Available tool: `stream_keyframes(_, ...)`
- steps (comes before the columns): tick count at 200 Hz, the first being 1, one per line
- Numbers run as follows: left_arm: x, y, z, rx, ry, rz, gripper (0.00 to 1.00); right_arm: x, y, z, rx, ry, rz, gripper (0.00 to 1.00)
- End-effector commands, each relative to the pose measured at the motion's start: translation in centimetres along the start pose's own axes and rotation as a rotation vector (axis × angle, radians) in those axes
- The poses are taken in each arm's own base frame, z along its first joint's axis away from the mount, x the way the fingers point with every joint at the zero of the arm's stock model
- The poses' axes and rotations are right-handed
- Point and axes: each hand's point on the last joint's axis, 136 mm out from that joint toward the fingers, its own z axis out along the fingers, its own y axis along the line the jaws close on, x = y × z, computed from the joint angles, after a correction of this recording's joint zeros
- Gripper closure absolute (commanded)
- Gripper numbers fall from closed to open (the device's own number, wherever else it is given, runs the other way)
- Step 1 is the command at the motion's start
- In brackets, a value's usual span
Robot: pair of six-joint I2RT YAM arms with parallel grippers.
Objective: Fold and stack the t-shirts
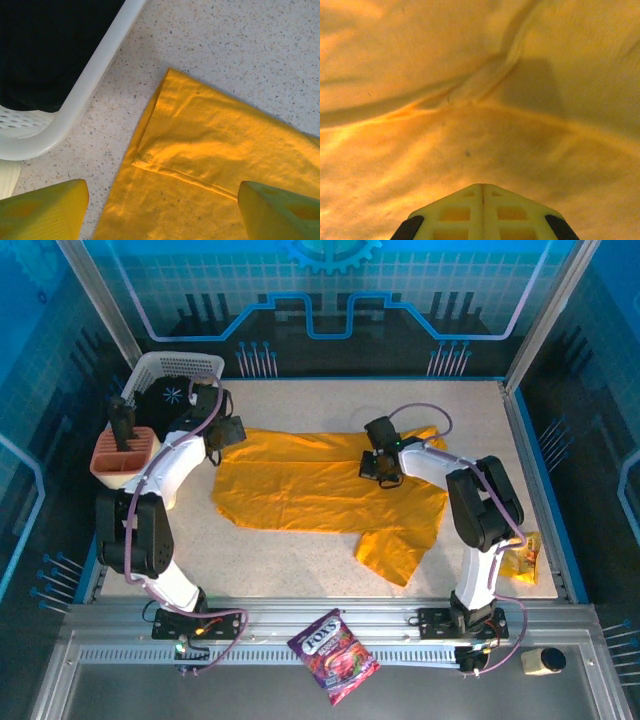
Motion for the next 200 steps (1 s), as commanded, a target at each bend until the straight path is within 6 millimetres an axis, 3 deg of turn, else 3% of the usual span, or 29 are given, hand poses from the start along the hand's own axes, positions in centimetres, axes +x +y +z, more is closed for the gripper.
stream_keyframes(1,-0.3,-0.3,-0.6,0.03,-0.024,0.002,0.21,-1.2,1.8,-0.3,-0.003,-0.087,0.072,1.0)
stream_keyframes(17,-0.1,-0.2,-0.4,0.029,-0.023,0.003,0.21,-1.2,2.3,-0.5,0.022,-0.105,0.058,1.0)
stream_keyframes(44,-0.2,-0.5,-0.2,0.041,-0.022,0.004,0.2,-3.1,1.9,-1.5,0.054,-0.128,0.038,1.0)
stream_keyframes(68,-0.1,-0.8,-0.1,0.054,-0.015,0.007,0.2,-5.9,0.3,-2.9,0.112,-0.147,0.012,0.82)
stream_keyframes(79,-0.1,-0.9,-0.1,0.06,-0.014,0.007,0.2,-7.1,-0.5,-2.9,0.126,-0.137,0.003,0.78)
stream_keyframes(131,0.1,-1.3,-1.0,0.098,0.0,-0.003,0.21,-10.3,-3.2,0.2,0.139,-0.027,-0.047,0.67)
stream_keyframes(200,2.2,-0.4,-5.0,0.123,0.066,-0.072,0.21,-11.2,-4.6,3.3,0.108,0.048,-0.061,0.64)
